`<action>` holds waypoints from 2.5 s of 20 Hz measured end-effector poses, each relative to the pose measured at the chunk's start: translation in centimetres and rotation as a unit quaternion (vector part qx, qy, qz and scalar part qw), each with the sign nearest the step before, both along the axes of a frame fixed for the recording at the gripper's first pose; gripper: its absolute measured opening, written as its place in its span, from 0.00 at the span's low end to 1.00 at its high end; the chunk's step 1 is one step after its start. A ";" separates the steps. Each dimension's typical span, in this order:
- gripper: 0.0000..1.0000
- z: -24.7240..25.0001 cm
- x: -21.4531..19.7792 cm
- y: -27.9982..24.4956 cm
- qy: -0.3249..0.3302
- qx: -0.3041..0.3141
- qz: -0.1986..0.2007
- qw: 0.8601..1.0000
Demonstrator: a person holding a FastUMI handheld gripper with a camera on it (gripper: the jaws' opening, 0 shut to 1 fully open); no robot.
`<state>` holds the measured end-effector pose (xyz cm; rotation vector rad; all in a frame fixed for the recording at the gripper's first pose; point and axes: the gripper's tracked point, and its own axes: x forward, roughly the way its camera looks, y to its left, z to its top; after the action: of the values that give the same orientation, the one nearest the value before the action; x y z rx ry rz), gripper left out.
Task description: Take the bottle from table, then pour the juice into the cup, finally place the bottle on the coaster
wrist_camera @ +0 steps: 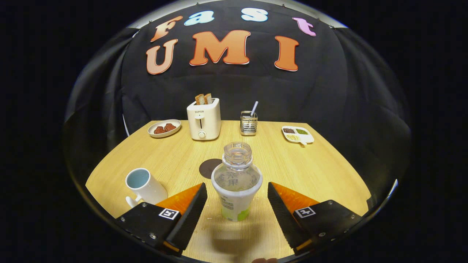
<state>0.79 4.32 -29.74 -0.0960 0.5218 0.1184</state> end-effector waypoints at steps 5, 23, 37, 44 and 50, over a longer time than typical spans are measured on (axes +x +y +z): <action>0.99 -2.7 1.0 0.3 0.025 0.013 -0.009 1.000; 0.57 -2.9 2.4 -0.1 0.059 0.005 -0.042 0.997; 0.56 3.3 3.3 2.3 0.005 -0.238 0.050 0.970; 0.56 4.3 3.4 4.9 -0.033 -0.339 0.094 0.936; 0.56 4.8 3.7 6.7 -0.069 -0.426 0.113 0.895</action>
<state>4.48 11.02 -24.91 -1.0215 0.3869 0.1010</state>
